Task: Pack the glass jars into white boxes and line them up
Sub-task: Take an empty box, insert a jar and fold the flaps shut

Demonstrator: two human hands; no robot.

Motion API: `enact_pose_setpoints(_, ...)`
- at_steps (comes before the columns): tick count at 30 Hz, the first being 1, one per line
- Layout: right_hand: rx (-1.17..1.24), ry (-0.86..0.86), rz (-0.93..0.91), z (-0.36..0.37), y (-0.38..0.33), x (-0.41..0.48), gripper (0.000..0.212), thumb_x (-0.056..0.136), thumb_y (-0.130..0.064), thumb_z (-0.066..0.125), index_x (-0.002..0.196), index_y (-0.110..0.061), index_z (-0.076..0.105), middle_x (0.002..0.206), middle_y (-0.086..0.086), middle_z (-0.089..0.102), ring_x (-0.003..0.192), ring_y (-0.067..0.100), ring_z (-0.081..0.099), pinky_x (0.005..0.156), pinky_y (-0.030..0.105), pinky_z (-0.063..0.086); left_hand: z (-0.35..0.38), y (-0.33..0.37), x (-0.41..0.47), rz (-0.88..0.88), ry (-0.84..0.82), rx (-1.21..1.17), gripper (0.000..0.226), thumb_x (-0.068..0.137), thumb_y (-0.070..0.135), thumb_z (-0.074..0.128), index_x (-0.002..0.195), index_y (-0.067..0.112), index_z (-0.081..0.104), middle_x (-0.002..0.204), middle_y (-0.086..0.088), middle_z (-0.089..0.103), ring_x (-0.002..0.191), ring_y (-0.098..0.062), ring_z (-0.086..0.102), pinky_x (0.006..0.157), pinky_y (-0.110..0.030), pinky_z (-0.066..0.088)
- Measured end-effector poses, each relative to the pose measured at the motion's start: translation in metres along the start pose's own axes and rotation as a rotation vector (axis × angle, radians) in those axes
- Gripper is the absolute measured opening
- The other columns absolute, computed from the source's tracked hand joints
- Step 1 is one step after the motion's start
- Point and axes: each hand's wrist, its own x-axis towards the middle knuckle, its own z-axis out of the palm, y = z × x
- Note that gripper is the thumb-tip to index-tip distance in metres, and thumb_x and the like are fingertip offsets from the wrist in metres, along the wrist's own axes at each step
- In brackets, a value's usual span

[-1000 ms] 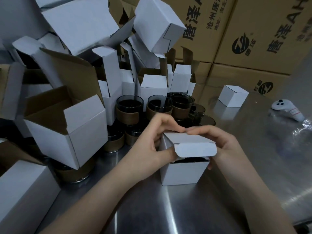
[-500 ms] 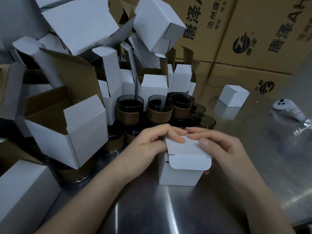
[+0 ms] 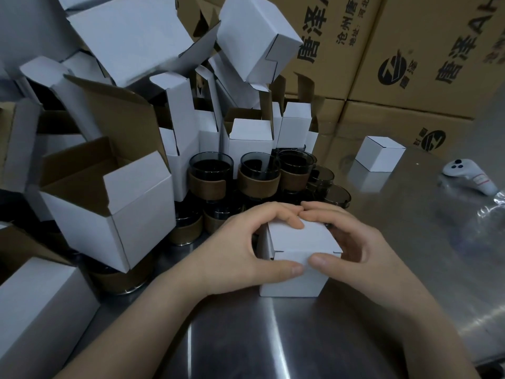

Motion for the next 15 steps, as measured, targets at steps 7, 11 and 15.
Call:
enact_pose_setpoints(7,-0.034,0.018,-0.107,0.0041,-0.0019,0.0038,0.043,0.077,-0.039,0.064,0.115,-0.018,0.066,0.12,-0.011,0.065,0.113,0.007,0.059,0.085,0.013,0.045,0.0004,-0.0015,0.0018,0.001,0.061,-0.073,0.033,0.078,0.038,0.074,0.11,0.032,0.067,0.129,0.018,0.06,0.12,-0.007,0.057,0.093,-0.02,0.049)
enact_pose_setpoints(11,-0.044,0.017,-0.116,0.0055,-0.0022,0.0051,0.041,0.079,-0.039,0.065,0.116,-0.021,0.065,0.119,-0.011,0.065,0.112,0.008,0.059,0.084,0.012,0.045,0.0007,-0.0015,0.0025,0.0,0.072,-0.062,0.033,0.081,0.029,0.073,0.114,0.03,0.07,0.132,0.013,0.059,0.125,-0.004,0.053,0.101,-0.024,0.046)
enact_pose_setpoints(15,0.006,-0.027,-0.096,0.0034,0.0,0.0057,0.038,0.08,-0.021,0.071,0.116,-0.019,0.064,0.121,-0.006,0.064,0.113,0.005,0.059,0.085,0.013,0.046,-0.0009,0.0003,0.0026,0.014,0.012,-0.029,0.035,0.082,0.025,0.072,0.117,0.029,0.07,0.133,0.013,0.056,0.13,-0.003,0.048,0.107,-0.022,0.039)
